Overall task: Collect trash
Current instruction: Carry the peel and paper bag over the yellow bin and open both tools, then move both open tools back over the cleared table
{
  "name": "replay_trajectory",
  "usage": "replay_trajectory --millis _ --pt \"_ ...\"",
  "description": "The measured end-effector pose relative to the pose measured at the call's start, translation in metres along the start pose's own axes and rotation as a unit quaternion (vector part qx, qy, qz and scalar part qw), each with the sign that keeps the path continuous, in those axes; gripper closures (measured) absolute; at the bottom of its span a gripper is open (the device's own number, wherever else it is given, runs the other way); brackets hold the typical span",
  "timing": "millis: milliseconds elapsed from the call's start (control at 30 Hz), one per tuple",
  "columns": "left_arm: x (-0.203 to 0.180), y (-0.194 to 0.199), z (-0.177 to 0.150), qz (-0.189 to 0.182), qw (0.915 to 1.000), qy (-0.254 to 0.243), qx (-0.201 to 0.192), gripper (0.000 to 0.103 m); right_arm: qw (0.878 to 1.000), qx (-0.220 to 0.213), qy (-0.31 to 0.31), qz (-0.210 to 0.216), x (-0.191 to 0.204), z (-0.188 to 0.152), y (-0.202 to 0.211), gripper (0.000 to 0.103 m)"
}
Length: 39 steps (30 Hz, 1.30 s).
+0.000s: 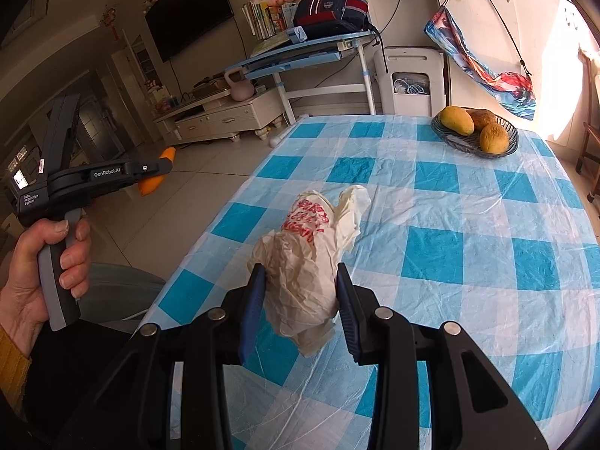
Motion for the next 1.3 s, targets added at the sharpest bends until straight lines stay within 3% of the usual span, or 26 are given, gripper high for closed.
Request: replay_trajectory --millis 300,400,567,900,1000,1033,1100,1133,1300 --pt "0.055 -0.009 0.004 0.008 0.9976 0.068 0.014 0.089 1.0 -0.006 0.01 0.022 0.022 0.009 -0.007 0.066" --pt "0.082 -0.012 0.002 0.005 0.9921 0.124 0.017 0.089 0.999 -0.004 0.016 0.035 0.037 0.012 -0.017 0.066" --pt "0.111 -0.019 -0.004 0.008 0.984 0.176 0.024 0.089 0.997 0.002 0.04 0.064 0.069 0.017 -0.038 0.065" --pt "0.137 -0.059 -0.022 0.015 0.9781 0.194 0.073 0.089 0.989 0.023 0.114 0.096 0.123 0.027 -0.094 0.065" --pt "0.151 -0.071 -0.033 0.02 0.9684 0.23 0.094 0.088 0.985 0.031 0.138 0.102 0.139 0.028 -0.119 0.065" --pt "0.155 -0.075 -0.035 0.023 0.9646 0.244 0.099 0.086 0.983 0.035 0.144 0.104 0.144 0.028 -0.128 0.065" --pt "0.161 -0.077 -0.038 0.037 0.9607 0.256 0.1 0.07 0.981 0.042 0.157 0.106 0.155 0.029 -0.15 0.065" --pt "0.162 -0.076 -0.038 0.045 0.9607 0.256 0.097 0.066 0.98 0.046 0.164 0.106 0.16 0.03 -0.161 0.064" --pt "0.152 -0.067 -0.026 0.096 0.9744 0.189 0.076 0.045 0.977 0.074 0.173 0.098 0.174 0.029 -0.2 0.057"
Point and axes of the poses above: each gripper's, at about its wrist camera, not at the fingertips, and y roughly against the way its jaws point, x to its left, z to its top, the point moved 4 cm from there along -y, roughly the way its jaws point, and after that the axes turned 10 degrees about -x, right-handed, at the moved point
